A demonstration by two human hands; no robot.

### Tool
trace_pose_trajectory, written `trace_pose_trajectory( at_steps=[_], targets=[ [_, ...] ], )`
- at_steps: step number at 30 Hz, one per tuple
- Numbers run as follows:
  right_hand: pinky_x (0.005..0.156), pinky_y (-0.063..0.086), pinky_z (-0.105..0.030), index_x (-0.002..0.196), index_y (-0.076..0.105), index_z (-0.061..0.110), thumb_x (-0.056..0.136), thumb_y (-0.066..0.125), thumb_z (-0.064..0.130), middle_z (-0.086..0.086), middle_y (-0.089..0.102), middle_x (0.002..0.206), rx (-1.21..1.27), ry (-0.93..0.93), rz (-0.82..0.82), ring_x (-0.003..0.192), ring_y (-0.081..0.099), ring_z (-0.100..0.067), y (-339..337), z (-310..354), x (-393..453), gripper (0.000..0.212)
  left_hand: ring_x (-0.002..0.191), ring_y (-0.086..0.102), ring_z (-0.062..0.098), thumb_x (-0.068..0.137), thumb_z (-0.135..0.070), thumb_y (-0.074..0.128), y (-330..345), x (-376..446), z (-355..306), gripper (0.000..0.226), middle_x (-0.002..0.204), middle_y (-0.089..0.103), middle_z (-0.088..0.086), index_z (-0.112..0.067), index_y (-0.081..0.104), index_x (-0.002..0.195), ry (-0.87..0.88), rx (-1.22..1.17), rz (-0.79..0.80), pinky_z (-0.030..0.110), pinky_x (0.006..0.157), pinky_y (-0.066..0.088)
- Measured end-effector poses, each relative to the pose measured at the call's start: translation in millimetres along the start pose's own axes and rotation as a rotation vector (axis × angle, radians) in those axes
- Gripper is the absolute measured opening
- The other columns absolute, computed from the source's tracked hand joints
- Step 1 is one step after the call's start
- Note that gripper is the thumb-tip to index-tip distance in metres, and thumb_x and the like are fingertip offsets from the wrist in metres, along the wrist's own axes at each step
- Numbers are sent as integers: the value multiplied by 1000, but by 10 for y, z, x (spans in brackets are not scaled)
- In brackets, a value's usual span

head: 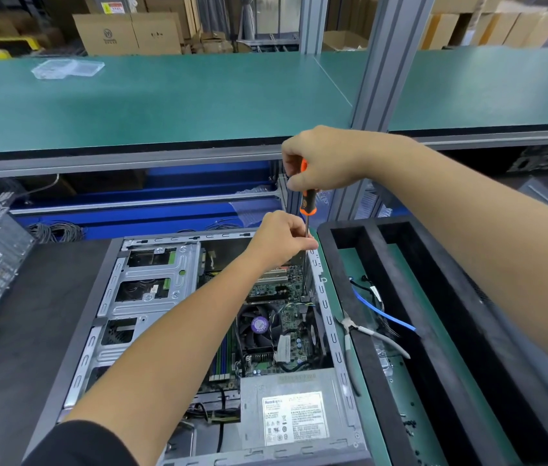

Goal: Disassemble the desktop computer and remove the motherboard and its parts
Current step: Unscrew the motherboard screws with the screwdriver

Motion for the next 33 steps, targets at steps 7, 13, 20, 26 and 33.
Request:
trace_pose_trajectory(
  at_steps=[7, 13, 20, 26, 33],
  targets=[
    [48, 43, -21, 84, 52, 23, 91, 63, 33, 2, 66, 76, 95, 43, 47, 48, 66, -7, 57, -68, -3, 16, 44, 39, 3, 72, -26, 84, 1, 37, -36, 50, 46, 38, -11, -19, 40, 50, 71, 38, -37, 11, 47, 31],
    [56, 43, -25, 95, 58, 19, 82, 69, 15, -2, 64, 93, 46, 16, 62, 67, 62, -13, 47, -76, -2, 17, 69, 64, -4, 83, -17, 75, 121, 42, -13, 9, 73, 69, -16, -14, 73, 91, 47, -35, 125, 10, 72, 49],
    [56, 39, -25, 97, 57, 20, 76, 71, 12, 2, 60, 94, 7, -24, 101, 75, 53, -13, 50, -5, -43, 27, 74, 68, 32, 80, -8, 74, 108, 19, 21, 6, 70, 73, 8, -9, 76, 74, 12, -27, 39, 45, 77, 56],
    [52, 44, -24, 84, 50, 23, 90, 61, 36, 2, 65, 75, 111, 64, 26, 51, 67, -11, 48, -126, -31, 17, 54, 56, -6, 72, -14, 84, 51, 28, 31, 28, 58, 66, -14, 0, 63, 59, 12, -43, 3, 21, 61, 46],
    [47, 40, -21, 77, 51, 21, 82, 73, 28, 5, 62, 59, 170, 74, -70, 44, 63, -5, 39, -150, -40, 23, 46, 46, -5, 71, -21, 85, 75, 31, 28, 42, 45, 51, -19, -10, 48, 56, 48, -35, 21, 10, 49, 32]
  ],
)
Point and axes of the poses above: each hand's wrist, its own x-axis towards the middle knuckle, its own y-axis out of the palm, z = x × y, the point moved 10 cm from there along x, towards the middle knuckle
